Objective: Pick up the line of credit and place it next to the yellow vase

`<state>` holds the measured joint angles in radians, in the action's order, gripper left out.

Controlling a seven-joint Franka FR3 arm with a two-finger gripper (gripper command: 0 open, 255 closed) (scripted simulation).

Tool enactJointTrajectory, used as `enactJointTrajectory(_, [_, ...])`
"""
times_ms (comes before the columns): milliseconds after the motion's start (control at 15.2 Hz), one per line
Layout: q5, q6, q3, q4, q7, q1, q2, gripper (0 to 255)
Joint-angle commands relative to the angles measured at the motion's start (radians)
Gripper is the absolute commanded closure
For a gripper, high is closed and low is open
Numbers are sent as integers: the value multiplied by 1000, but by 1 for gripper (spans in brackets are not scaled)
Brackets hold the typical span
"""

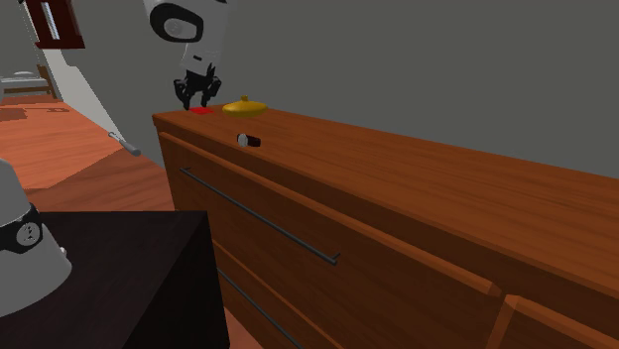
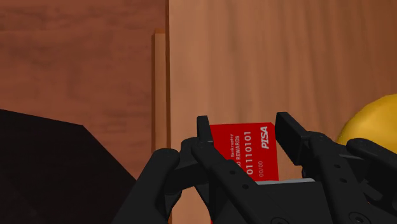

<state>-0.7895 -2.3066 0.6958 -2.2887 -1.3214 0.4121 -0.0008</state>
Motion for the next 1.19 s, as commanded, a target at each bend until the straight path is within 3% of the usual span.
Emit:
enactJointTrajectory(0, [0, -30, 3, -8, 12, 3, 25, 255])
enactJointTrajectory(330, [0, -92, 7, -23, 37, 10, 78, 255])
enactJointTrajectory(792, [0, -91, 7, -23, 37, 10, 78, 255])
enactJointTrajectory(858, [0, -91, 7, -23, 37, 10, 78, 0])
enactJointTrajectory(1122, [0, -91, 7, -23, 37, 10, 78, 0])
